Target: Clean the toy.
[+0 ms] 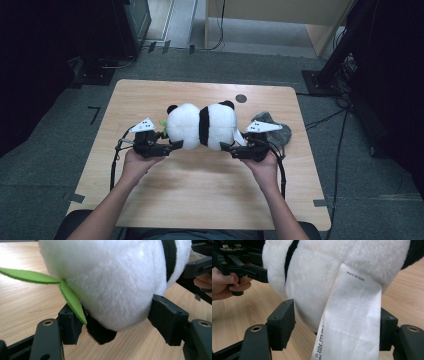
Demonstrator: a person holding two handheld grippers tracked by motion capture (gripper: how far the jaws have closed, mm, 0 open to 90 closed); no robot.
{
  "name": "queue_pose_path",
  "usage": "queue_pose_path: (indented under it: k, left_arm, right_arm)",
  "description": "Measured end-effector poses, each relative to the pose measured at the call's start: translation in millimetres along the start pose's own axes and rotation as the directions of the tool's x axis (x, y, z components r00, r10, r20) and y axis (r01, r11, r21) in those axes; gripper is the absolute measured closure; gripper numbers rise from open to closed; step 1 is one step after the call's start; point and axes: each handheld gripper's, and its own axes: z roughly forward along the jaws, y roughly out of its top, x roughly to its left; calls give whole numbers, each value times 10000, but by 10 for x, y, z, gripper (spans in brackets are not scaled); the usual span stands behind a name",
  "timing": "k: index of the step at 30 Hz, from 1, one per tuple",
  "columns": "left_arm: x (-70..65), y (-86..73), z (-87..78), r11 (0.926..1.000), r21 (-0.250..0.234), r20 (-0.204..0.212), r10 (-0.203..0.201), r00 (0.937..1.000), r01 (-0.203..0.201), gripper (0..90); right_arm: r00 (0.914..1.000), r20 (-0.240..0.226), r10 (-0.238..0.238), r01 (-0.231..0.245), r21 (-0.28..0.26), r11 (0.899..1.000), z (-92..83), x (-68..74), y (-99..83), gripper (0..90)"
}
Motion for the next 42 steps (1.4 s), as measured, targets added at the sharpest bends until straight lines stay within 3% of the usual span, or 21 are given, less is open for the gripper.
queue_pose_path:
  k: [8,18,29,32,35,42]
  left_arm:
    - [-9,-10,-8,9999,104,86,-62,9999,61,304]
    - [-43,-77,14,9977,656,145,-151,9998,141,299]
    - [-31,-138,60,9951,976,-198,-160,9997,179,296]
    - [-25,-148,76,9928,1194,-512,-1,9987,63,296]
    - [-16,-150,73,9925,1220,-696,94,9975,-8,306]
    - [-6,-142,54,9940,1093,-696,82,9975,-5,315]
  right_arm:
    - [10000,49,50,-50,158,9999,-13,31,-9,284]
    - [9998,88,168,-171,432,9989,-7,52,-52,284]
    - [9995,312,65,-93,886,9960,58,33,-112,287]
    - [9995,304,64,-92,954,9954,64,23,-121,294]
    - [9994,328,142,-174,977,9951,69,4,-136,302]
    - [9994,263,227,-246,752,9969,38,-19,-133,305]
